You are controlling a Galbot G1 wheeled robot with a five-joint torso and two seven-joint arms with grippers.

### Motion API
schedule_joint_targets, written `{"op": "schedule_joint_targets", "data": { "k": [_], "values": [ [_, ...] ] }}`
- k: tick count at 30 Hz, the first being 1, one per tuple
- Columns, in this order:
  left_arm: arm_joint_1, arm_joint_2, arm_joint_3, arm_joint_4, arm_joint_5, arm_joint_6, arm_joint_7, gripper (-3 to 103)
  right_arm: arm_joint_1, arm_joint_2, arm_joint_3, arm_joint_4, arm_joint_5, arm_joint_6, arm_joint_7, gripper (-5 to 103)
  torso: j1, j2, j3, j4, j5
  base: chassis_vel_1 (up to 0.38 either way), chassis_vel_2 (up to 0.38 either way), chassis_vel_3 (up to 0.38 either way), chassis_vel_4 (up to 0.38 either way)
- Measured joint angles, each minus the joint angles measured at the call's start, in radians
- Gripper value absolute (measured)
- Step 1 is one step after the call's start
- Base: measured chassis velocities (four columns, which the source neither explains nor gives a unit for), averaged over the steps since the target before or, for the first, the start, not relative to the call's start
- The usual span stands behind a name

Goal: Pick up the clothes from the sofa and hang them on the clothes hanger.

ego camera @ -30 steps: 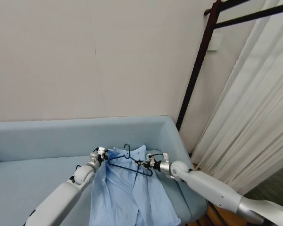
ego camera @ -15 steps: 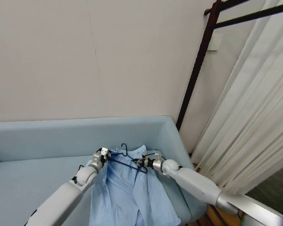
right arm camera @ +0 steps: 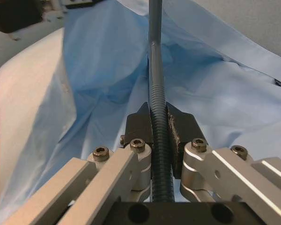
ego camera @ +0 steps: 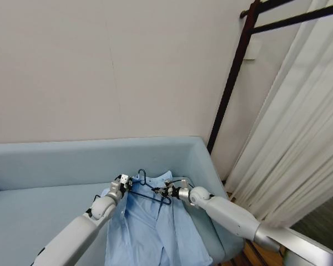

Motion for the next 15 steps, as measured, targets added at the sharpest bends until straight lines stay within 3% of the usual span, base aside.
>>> {"op": "schedule_joint_targets", "data": {
  "k": [5, 8, 10, 14, 15],
  "values": [
    [-0.002, 0.000, 0.005, -0.011, -0.017, 0.008, -0.012, 0, 0.003, 0.030, 0.000, -0.059, -0.077, 0.007, -0.003, 5, 0.000, 0.000, 0.000, 0.0001, 0.0000, 0.000, 0.000, 0.000, 0.000],
    [-0.004, 0.003, 0.005, -0.020, -0.034, 0.012, -0.020, 0, -0.003, 0.047, 0.001, -0.096, -0.149, 0.058, 0.025, 20, 0.000, 0.000, 0.000, 0.0000, 0.0001, 0.000, 0.000, 0.000, 0.000],
    [-0.005, 0.004, 0.005, -0.020, -0.036, 0.012, -0.020, 0, -0.004, 0.047, 0.001, -0.101, -0.176, 0.077, 0.032, 20, 0.000, 0.000, 0.000, 0.0000, 0.0000, 0.000, 0.000, 0.000, 0.000],
    [-0.008, 0.000, 0.004, -0.016, -0.037, 0.012, -0.020, 0, -0.017, 0.031, -0.001, -0.080, -0.294, 0.136, 0.085, 42, 0.000, 0.000, 0.000, 0.0000, 0.0000, 0.000, 0.000, 0.000, 0.000],
    [-0.008, 0.000, 0.004, -0.016, -0.037, 0.012, -0.020, 0, -0.017, 0.031, -0.001, -0.080, -0.294, 0.136, 0.085, 42, 0.000, 0.000, 0.000, 0.0000, 0.0000, 0.000, 0.000, 0.000, 0.000]
  ]
}}
